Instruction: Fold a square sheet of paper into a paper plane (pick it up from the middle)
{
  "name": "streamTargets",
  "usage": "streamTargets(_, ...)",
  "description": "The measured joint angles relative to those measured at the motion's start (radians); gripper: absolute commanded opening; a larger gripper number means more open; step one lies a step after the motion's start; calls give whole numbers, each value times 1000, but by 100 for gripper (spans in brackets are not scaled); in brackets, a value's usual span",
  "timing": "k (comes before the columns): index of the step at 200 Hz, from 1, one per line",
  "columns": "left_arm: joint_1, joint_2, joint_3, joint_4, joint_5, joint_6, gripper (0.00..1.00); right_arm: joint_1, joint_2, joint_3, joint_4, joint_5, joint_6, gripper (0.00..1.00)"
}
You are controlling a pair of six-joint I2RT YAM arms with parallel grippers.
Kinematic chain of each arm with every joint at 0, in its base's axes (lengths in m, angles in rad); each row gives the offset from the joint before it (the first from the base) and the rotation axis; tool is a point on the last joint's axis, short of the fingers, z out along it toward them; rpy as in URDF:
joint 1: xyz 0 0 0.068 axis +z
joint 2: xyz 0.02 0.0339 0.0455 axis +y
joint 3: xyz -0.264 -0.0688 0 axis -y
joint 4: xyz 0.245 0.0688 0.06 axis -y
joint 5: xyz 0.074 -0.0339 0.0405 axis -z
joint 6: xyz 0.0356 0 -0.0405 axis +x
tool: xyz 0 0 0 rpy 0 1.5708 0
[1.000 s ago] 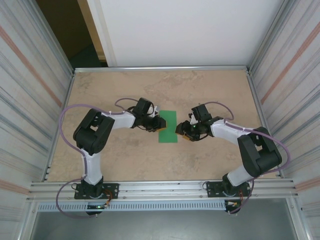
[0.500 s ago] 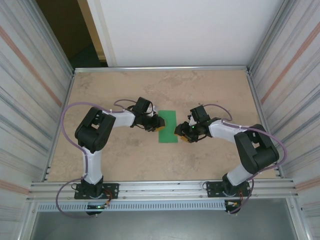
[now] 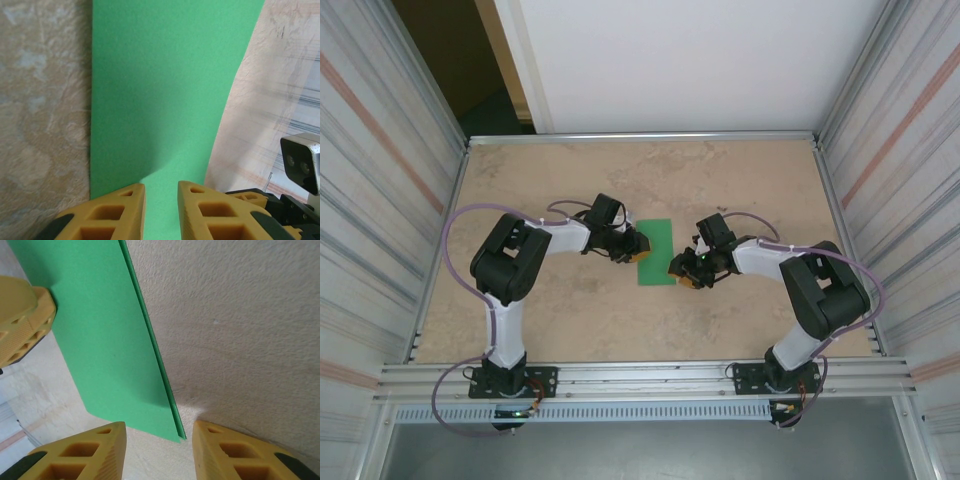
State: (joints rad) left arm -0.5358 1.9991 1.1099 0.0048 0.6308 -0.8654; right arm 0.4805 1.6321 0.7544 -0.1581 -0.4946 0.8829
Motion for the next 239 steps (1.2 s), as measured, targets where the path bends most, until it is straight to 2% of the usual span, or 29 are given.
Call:
streamTargets(56,3,2,6,-8,7,5,24,19,4,3,-6,1,-3,30)
streamTargets(94,-8,2,38,-81,-2,23,25,20,4,3,-11,1,-4,30)
streamTargets(180,-14,24,75,-129,-3,27,24,33,4,18,-17,7,-4,33)
streamTargets(239,-14,32,94,-161,-3,34,24,28,4,18,55,3,-23,38)
